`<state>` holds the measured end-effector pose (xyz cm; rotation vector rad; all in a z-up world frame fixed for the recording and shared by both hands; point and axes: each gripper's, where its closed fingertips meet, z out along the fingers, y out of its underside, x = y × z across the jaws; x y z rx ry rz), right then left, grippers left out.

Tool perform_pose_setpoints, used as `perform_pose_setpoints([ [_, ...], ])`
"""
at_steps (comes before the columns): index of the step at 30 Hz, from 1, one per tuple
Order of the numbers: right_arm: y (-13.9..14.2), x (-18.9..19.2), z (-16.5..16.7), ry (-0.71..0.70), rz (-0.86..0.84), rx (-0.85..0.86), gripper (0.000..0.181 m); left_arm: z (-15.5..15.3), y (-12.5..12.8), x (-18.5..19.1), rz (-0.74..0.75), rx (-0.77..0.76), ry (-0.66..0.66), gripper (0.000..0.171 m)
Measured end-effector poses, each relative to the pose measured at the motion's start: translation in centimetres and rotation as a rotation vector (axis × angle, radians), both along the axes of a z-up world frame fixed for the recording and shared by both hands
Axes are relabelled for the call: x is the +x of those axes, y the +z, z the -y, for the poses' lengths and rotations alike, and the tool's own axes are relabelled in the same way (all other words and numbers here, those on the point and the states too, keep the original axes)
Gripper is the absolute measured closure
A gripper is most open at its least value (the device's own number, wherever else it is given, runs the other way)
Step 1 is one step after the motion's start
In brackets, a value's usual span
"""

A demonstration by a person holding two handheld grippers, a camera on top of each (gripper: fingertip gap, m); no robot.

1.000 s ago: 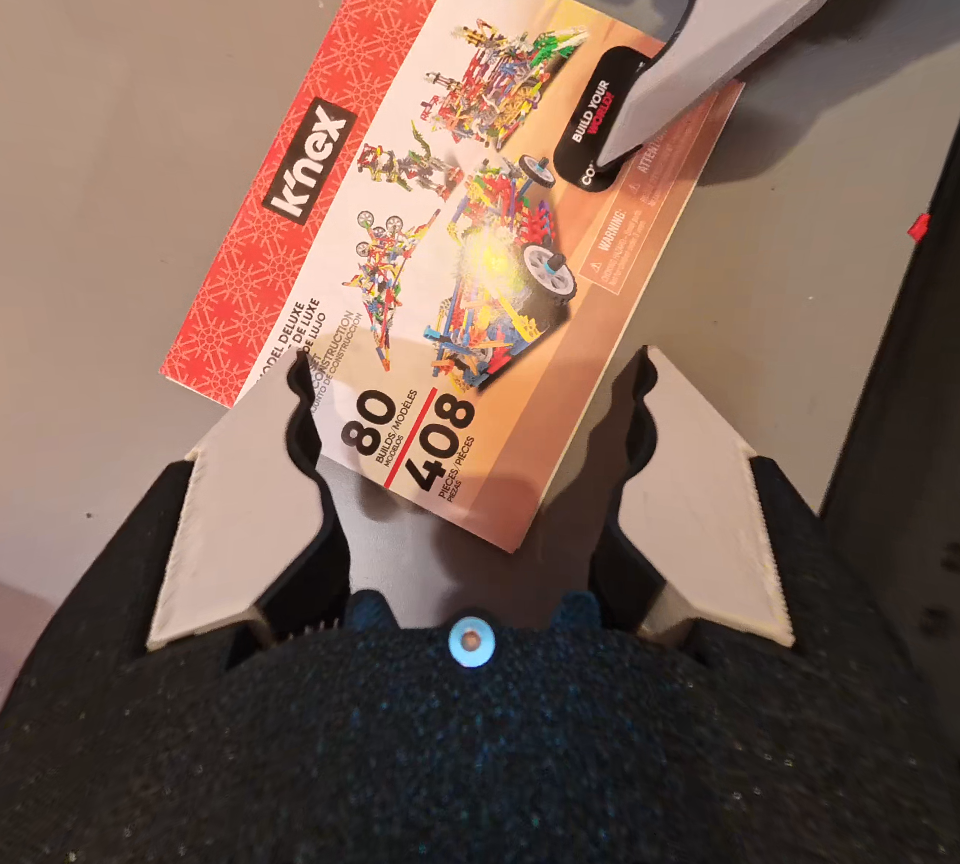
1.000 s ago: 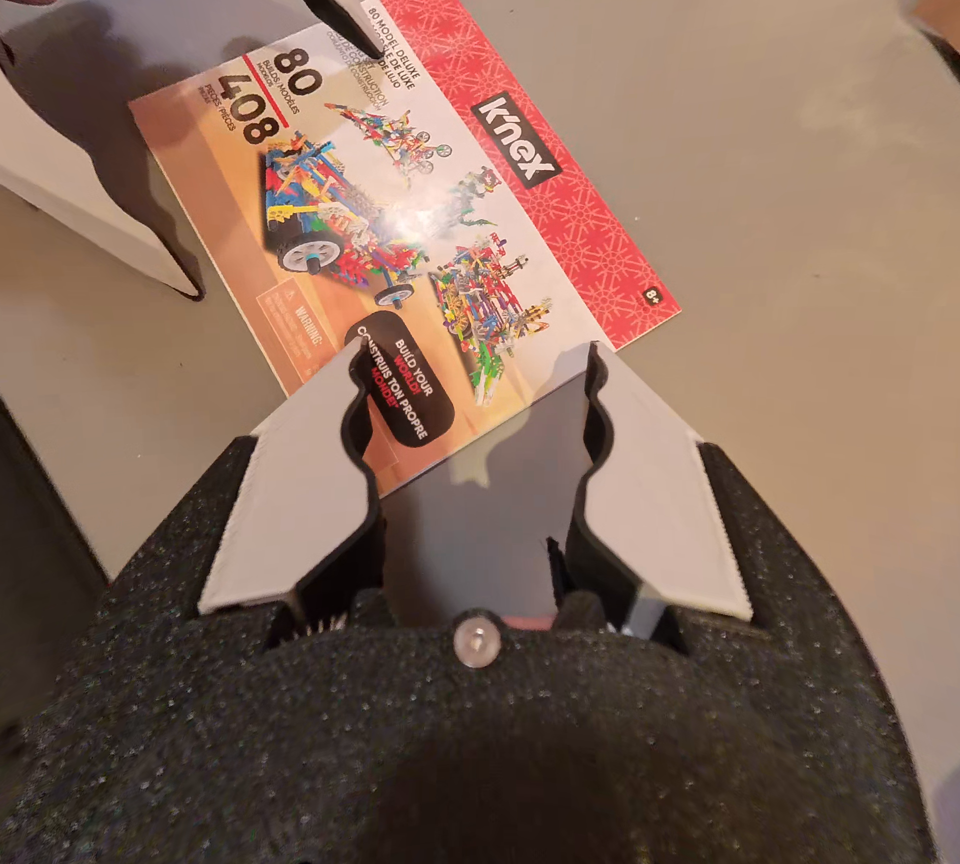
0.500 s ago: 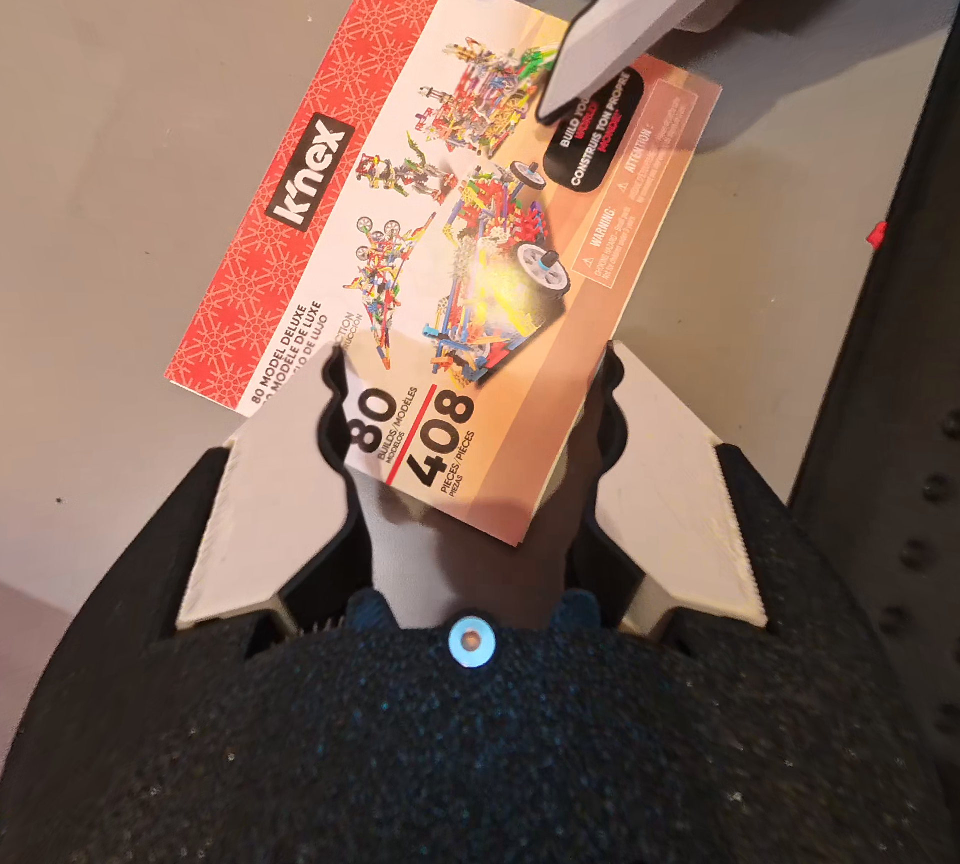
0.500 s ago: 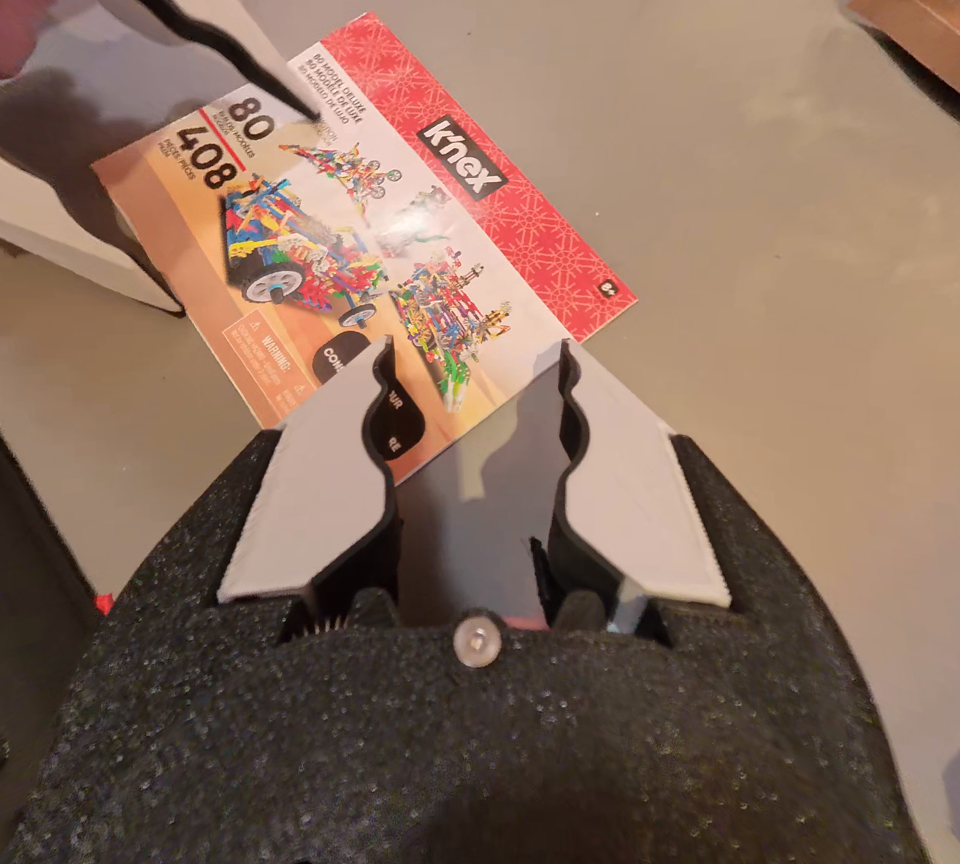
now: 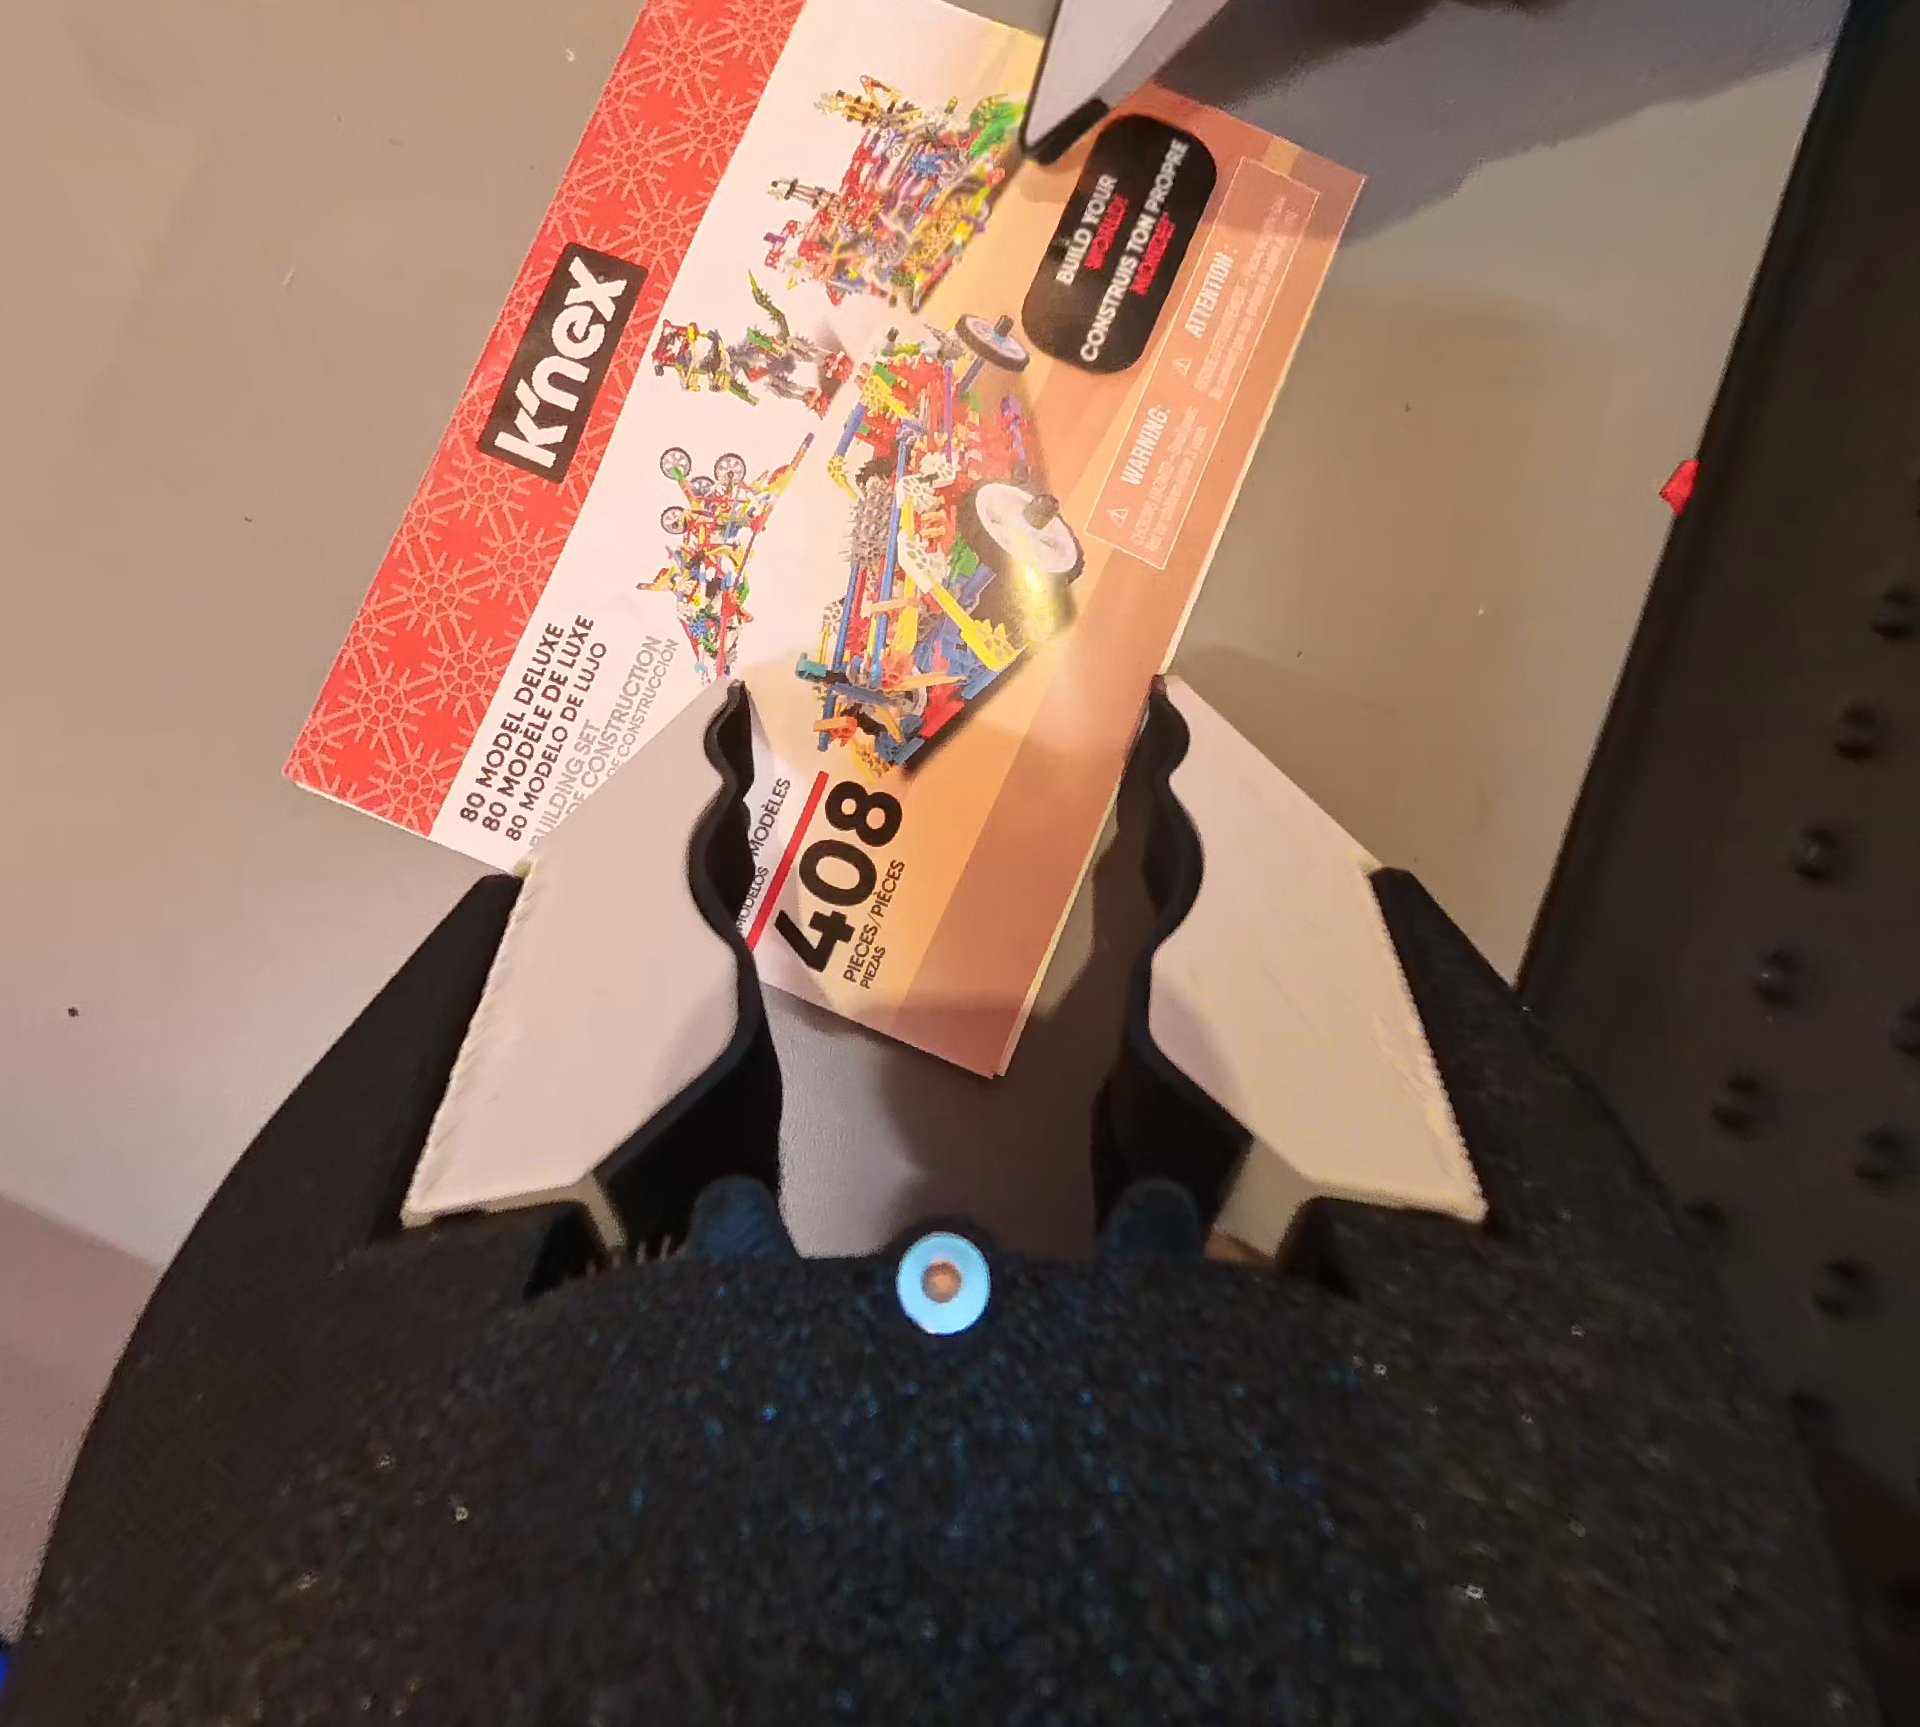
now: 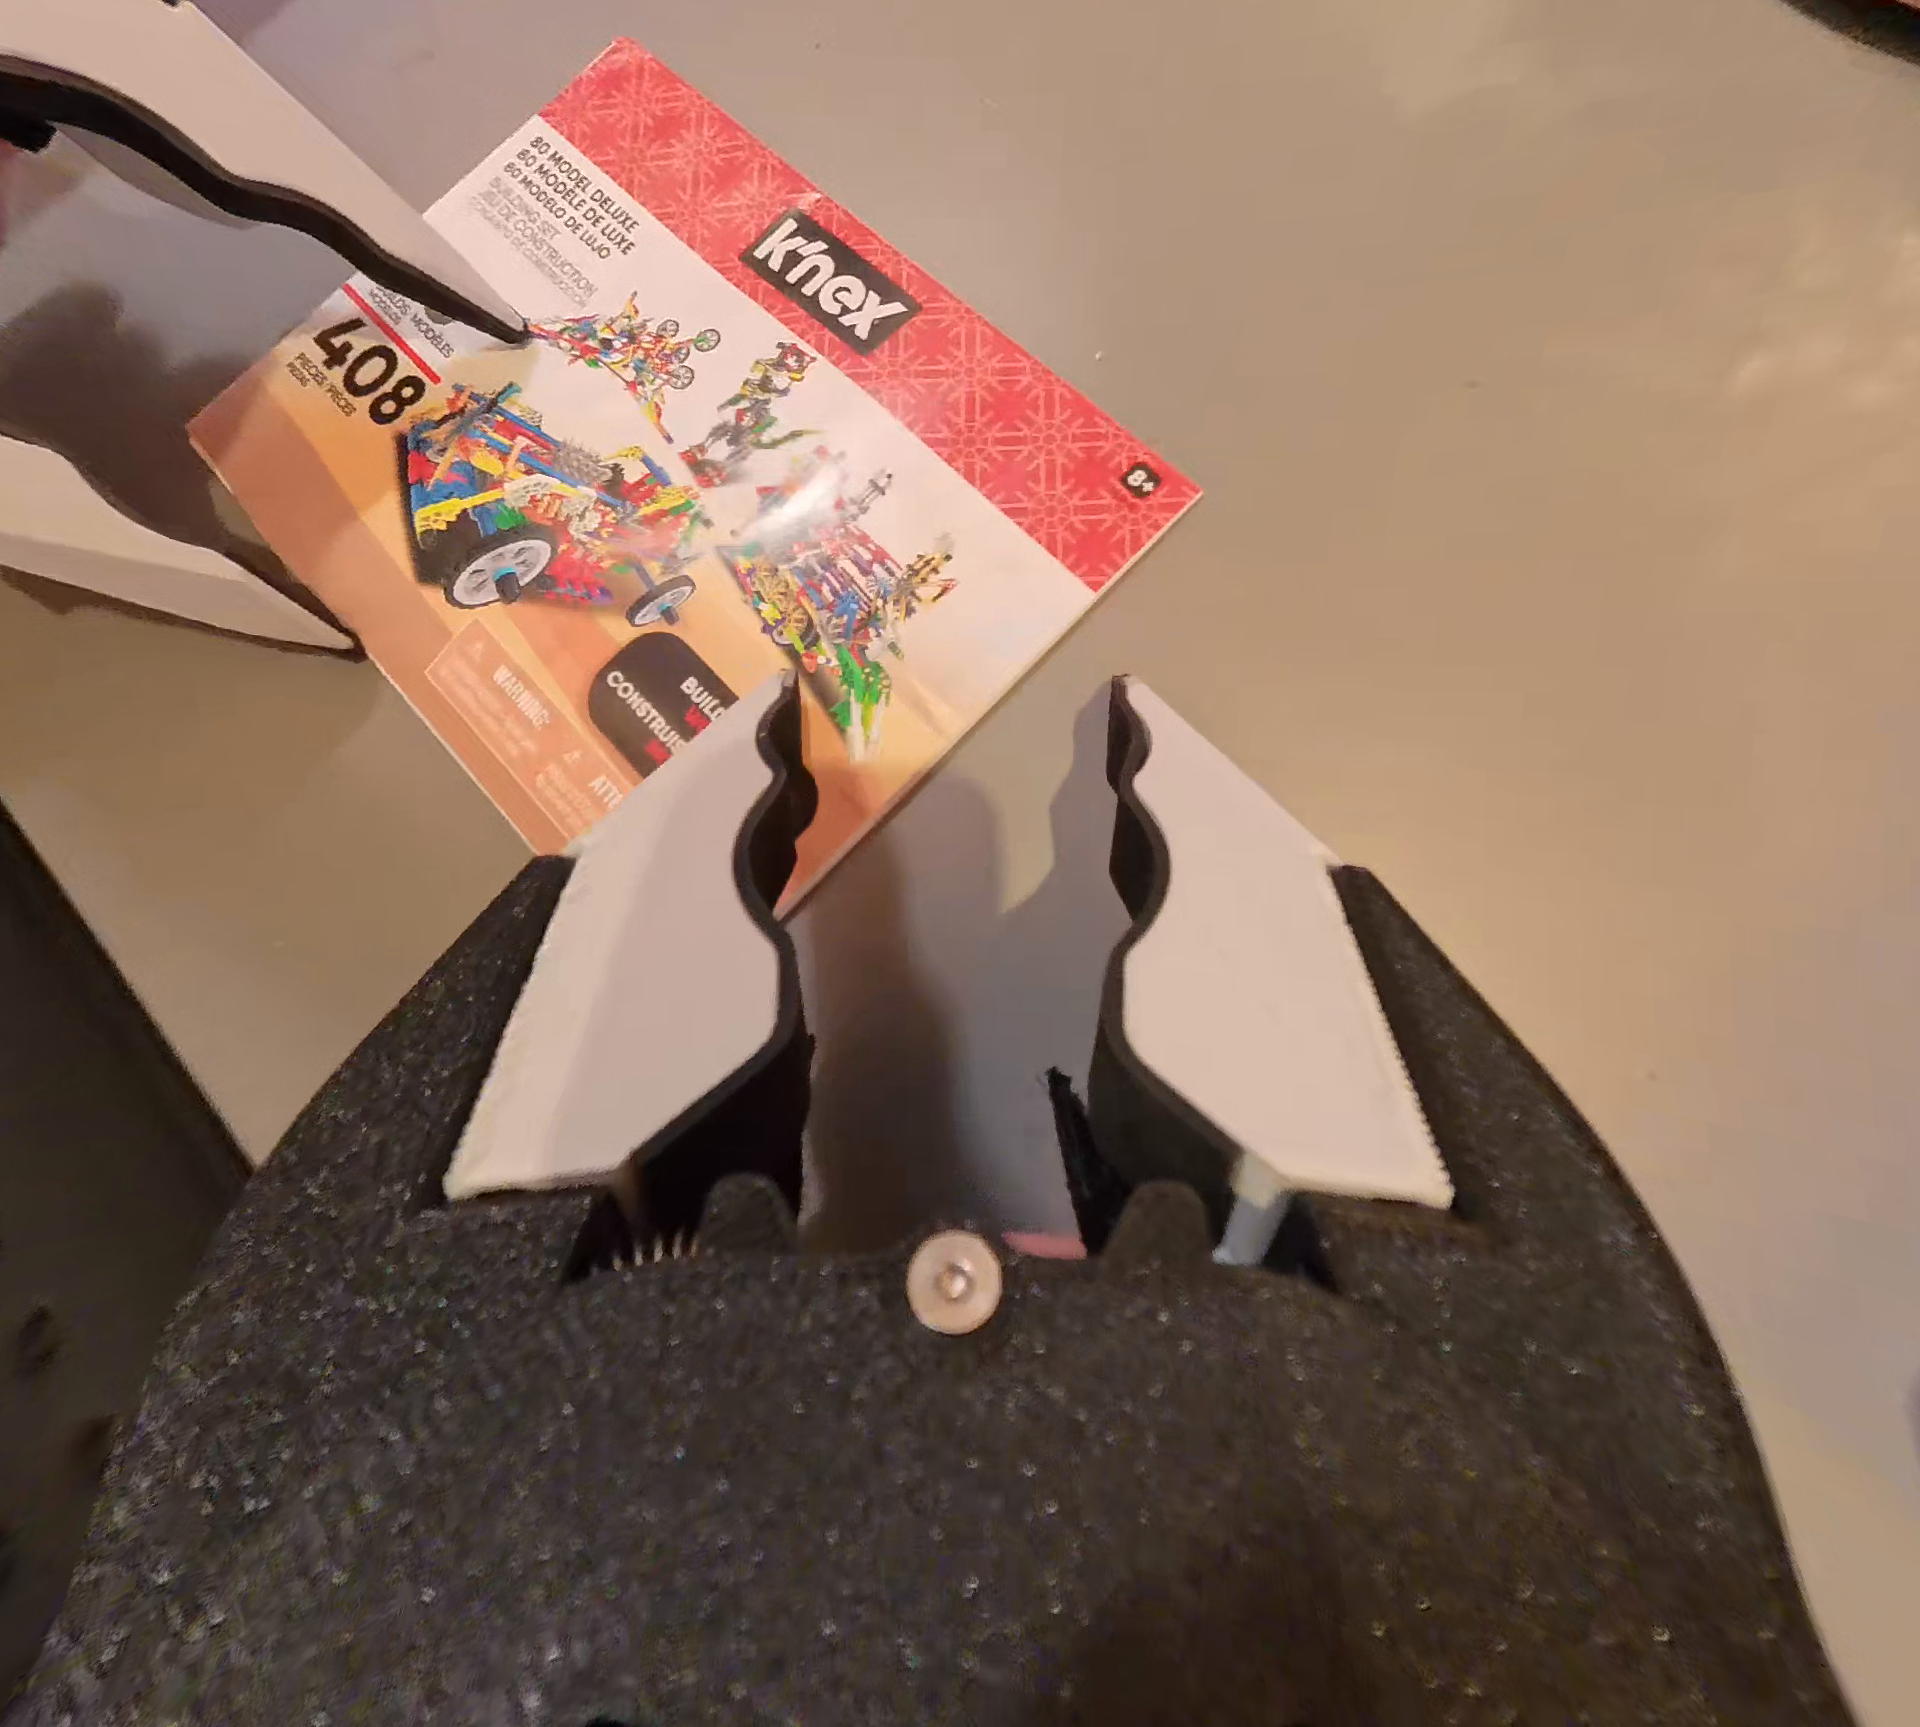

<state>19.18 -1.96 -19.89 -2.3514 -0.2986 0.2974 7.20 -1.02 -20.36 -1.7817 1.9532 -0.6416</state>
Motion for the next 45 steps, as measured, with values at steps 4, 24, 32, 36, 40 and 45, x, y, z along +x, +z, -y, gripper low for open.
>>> perform_pose_setpoints([
  [4,0.0,-0.7,0.0,0.018,-0.014,0.001,0.144,0.0,0.0,0.1,0.005,-0.002,0.007,0.098],
  [24,0.4,0.0,0.8,-0.028,-0.12,-0.006,0.181,0.6,0.2,-0.2,0.052,-0.048,-0.022,0.114],
  [32,0.4,-0.5,1.2,-0.009,-0.147,-0.022,0.181,0.8,0.4,-0.5,0.062,-0.101,-0.036,0.121],
  [36,0.5,-1.4,1.6,0.029,-0.177,-0.028,0.167,0.9,0.6,-0.6,0.06,-0.134,-0.039,0.119],
  [40,2.5,-2.7,2.8,0.15,-0.145,0.053,0.132,0.9,0.6,-0.5,0.052,-0.154,-0.041,0.118],
  [45,2.4,-3.6,4.4,0.268,0.008,0.093,0.126,1.0,0.7,-0.3,0.061,-0.191,-0.035,0.117],
])
